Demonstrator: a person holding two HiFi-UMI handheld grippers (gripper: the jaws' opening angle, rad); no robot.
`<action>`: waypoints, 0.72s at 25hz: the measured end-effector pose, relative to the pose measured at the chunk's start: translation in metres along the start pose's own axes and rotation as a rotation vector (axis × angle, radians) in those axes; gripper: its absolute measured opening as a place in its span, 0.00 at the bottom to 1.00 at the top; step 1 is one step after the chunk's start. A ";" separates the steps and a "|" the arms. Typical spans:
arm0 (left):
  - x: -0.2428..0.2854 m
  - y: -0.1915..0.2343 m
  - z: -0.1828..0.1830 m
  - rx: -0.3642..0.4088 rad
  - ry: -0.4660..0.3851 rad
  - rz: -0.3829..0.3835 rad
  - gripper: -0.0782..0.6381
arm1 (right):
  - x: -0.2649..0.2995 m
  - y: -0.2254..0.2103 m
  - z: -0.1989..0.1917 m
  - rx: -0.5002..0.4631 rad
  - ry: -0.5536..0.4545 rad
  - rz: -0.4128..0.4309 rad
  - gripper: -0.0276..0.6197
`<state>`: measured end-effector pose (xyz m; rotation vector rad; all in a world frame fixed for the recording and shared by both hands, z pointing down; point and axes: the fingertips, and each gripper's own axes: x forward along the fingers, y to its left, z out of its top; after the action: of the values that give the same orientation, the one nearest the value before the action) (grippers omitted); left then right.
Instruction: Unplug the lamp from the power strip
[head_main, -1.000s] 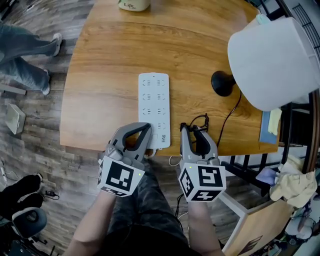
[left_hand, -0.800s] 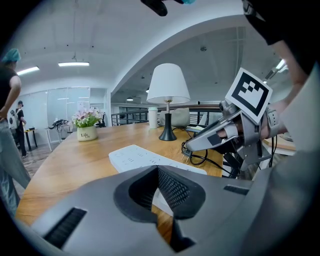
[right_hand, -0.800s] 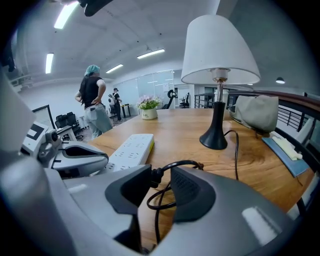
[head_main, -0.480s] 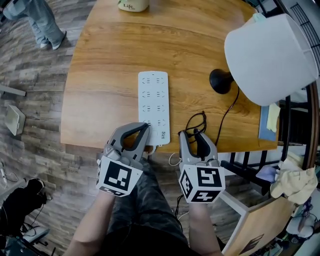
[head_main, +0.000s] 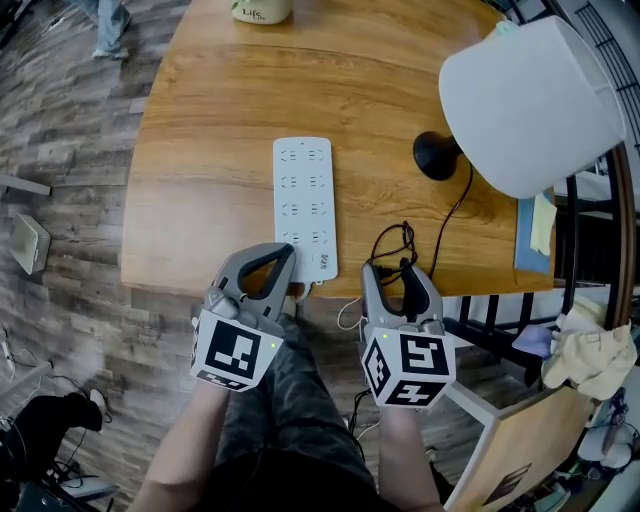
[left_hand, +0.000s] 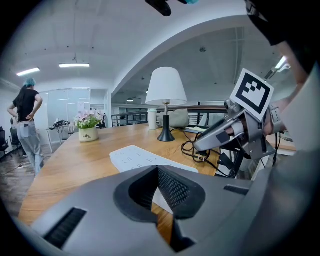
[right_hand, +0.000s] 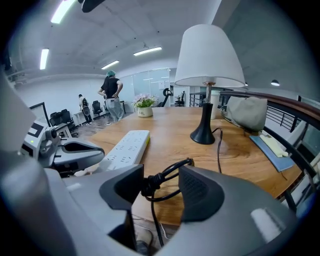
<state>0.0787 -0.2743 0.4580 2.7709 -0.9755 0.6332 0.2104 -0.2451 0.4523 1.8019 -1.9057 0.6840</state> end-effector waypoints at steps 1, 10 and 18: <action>-0.001 0.000 0.001 -0.002 0.000 0.000 0.10 | -0.001 0.000 0.000 0.001 0.014 0.009 0.39; -0.004 -0.001 0.004 0.003 -0.012 0.000 0.10 | -0.009 0.005 0.006 -0.128 0.139 0.063 0.53; -0.007 0.002 0.007 -0.004 -0.022 0.013 0.10 | -0.008 0.015 0.032 -0.158 0.009 0.075 0.53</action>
<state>0.0746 -0.2740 0.4489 2.7756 -0.9986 0.6031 0.1964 -0.2581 0.4208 1.6354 -1.9705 0.5481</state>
